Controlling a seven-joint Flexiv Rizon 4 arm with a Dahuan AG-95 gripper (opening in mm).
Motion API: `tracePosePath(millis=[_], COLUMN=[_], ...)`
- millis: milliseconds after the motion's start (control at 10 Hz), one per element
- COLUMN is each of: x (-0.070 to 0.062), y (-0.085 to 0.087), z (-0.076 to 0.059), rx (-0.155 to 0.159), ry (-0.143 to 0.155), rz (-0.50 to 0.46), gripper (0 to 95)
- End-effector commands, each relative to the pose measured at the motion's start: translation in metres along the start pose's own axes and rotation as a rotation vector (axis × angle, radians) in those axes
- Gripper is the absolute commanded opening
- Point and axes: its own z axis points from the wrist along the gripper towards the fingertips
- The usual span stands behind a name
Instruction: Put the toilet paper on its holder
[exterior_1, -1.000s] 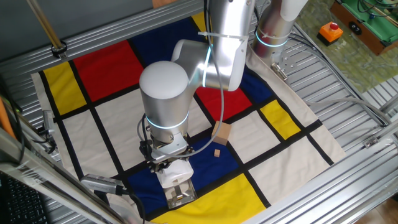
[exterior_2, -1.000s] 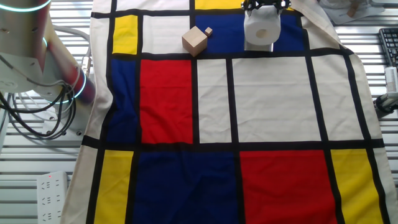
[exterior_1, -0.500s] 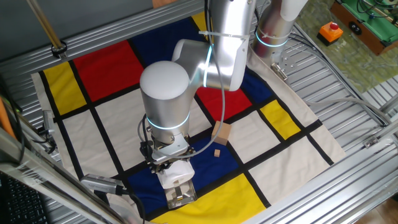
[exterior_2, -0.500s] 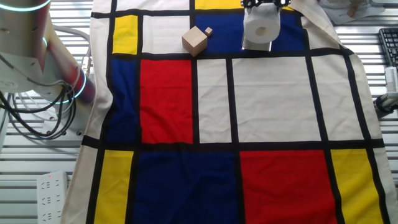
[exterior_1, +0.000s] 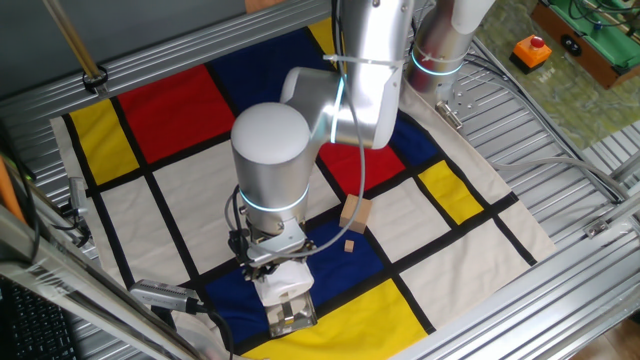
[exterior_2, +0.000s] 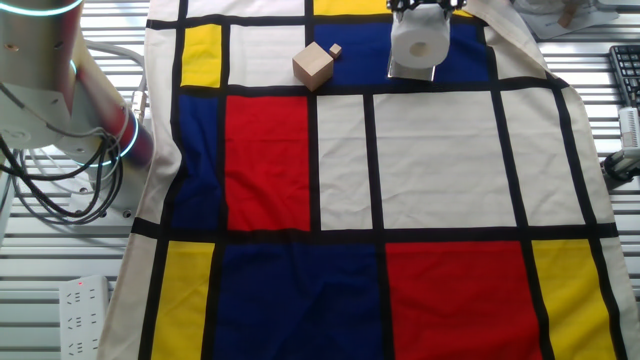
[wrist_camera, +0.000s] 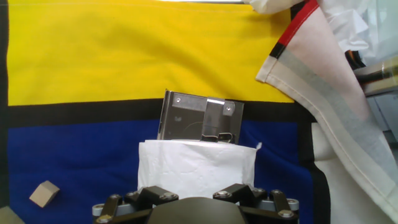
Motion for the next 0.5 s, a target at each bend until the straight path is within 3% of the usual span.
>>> tracePosePath(millis=[100, 500], x=[-0.0006, -0.0067], y=[0.0001, 0.0025], z=[0.0004, 0.0027], rx=[0.004, 0.013], ry=[-0.008, -0.013], rz=[0.003, 0.023], gripper=[0.0, 0.0])
